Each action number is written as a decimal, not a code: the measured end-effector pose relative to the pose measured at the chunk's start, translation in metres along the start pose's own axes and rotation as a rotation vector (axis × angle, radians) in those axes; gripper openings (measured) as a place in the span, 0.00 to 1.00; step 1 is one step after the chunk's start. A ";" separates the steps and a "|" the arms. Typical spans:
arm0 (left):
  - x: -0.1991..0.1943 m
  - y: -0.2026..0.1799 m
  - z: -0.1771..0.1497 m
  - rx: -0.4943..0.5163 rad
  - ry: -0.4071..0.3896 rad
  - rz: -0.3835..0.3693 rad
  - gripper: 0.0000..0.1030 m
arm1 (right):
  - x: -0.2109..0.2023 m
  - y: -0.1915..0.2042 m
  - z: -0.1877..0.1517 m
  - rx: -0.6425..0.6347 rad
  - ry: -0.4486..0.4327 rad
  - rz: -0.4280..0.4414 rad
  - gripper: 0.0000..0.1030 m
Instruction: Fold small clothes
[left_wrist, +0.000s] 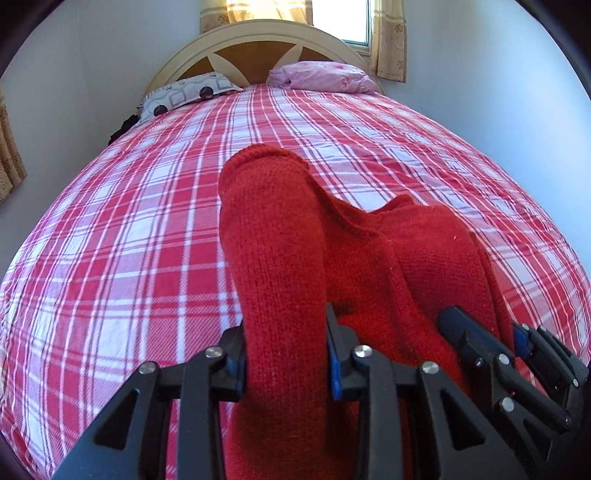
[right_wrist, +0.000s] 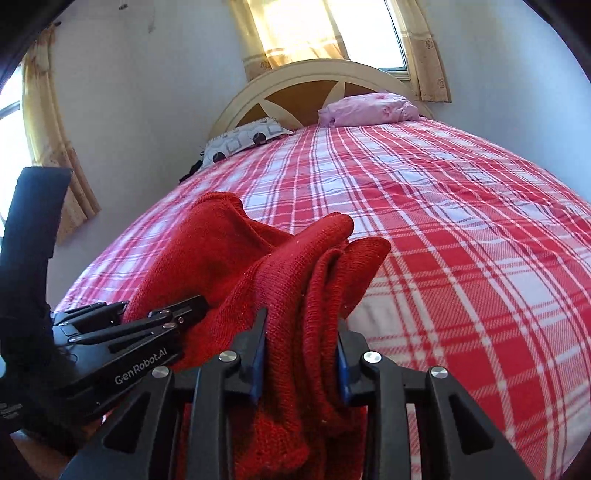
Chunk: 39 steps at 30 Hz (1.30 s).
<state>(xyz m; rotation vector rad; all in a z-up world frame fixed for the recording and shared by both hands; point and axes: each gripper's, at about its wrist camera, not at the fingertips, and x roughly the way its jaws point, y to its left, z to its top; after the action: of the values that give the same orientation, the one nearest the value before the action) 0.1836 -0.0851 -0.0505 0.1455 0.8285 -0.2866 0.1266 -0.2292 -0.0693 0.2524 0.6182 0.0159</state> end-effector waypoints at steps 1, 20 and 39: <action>-0.003 0.002 -0.002 -0.002 -0.001 0.003 0.32 | -0.003 0.004 -0.001 0.001 -0.001 0.006 0.30; -0.039 0.131 -0.001 -0.159 -0.079 0.188 0.32 | 0.020 0.146 0.021 -0.153 -0.048 0.196 0.29; 0.057 0.227 0.009 -0.199 0.026 0.305 0.37 | 0.183 0.216 0.018 -0.139 0.148 0.188 0.28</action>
<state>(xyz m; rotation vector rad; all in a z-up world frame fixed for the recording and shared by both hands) 0.2964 0.1180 -0.0828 0.0870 0.8426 0.0850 0.2997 -0.0076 -0.1084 0.1750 0.7359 0.2601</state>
